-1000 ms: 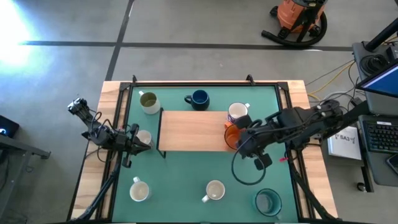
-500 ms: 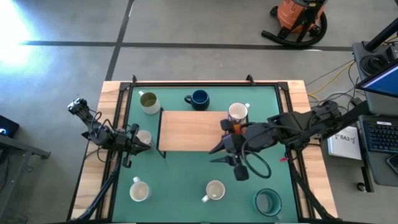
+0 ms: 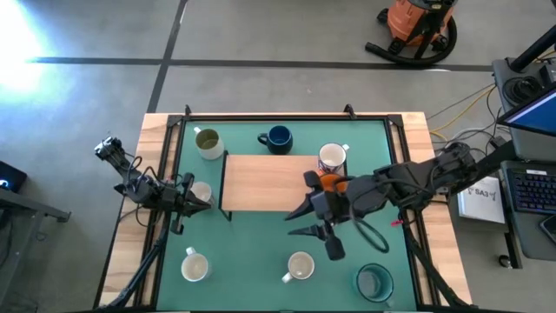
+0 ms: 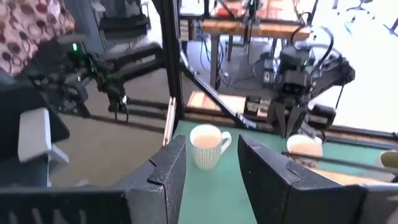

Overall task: Place coffee mugs
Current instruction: Put the blue mug on the shelf

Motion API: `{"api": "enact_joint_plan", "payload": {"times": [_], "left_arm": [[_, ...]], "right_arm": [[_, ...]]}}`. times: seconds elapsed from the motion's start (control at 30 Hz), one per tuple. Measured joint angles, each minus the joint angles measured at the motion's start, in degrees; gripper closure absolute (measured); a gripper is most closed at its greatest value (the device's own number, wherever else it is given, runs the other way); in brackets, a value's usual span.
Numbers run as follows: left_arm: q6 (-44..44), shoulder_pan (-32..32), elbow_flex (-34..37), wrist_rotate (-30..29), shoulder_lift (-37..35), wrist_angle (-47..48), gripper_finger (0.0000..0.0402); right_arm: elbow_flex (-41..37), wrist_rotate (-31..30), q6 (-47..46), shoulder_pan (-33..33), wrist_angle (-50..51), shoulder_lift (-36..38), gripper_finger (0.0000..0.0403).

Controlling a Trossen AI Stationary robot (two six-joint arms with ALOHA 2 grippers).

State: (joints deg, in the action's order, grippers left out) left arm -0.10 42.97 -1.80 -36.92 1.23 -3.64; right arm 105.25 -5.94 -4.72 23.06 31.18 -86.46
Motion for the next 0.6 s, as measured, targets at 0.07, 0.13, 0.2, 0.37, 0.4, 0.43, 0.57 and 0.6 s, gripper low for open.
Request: {"api": "enact_joint_plan", "payload": {"times": [0.07, 0.13, 0.2, 0.37, 0.4, 0.43, 0.57, 0.6], "left_arm": [[0.0, -0.01, 0.0, 0.01, 0.02, 0.0, 0.0402], [-0.02, 0.01, 0.0, 0.02, 0.0, 0.0, 0.0402], [-0.01, 0.01, 0.0, 0.01, 0.02, 0.01, 0.0402], [0.0, 0.0, 0.0, 0.01, 0.01, 0.0, 0.0402], [0.0, -0.01, 0.0, 0.02, 0.02, 0.0, 0.0402], [0.0, 0.0, 0.0, 0.02, 0.0, 0.0, 0.0402], [0.0, 0.0, 0.0, 0.0, 0.01, 0.0, 0.0402], [-0.01, -0.01, 0.0, 0.0, 0.0, 0.0, 0.0402]], "right_arm": [[-0.07, 0.02, -0.09, -0.01, 0.01, -0.12, 0.0268], [-0.05, -0.02, -0.14, -0.03, -0.17, -0.06, 0.0268], [-0.04, -0.02, 0.58, -0.05, -0.19, -0.01, 0.0268], [-0.07, 0.02, 0.24, -0.05, 0.2, 0.0, 0.0268], [-0.07, 0.05, 0.15, -0.05, 0.1, 0.05, 0.0268], [-0.07, 0.05, -0.02, -0.05, -0.41, 0.05, 0.0268], [-0.04, 0.13, -1.8, -0.05, -4.4, -0.31, 0.0268], [-0.04, 0.0, -1.99, -0.05, -4.5, -0.45, 0.0268]]}}
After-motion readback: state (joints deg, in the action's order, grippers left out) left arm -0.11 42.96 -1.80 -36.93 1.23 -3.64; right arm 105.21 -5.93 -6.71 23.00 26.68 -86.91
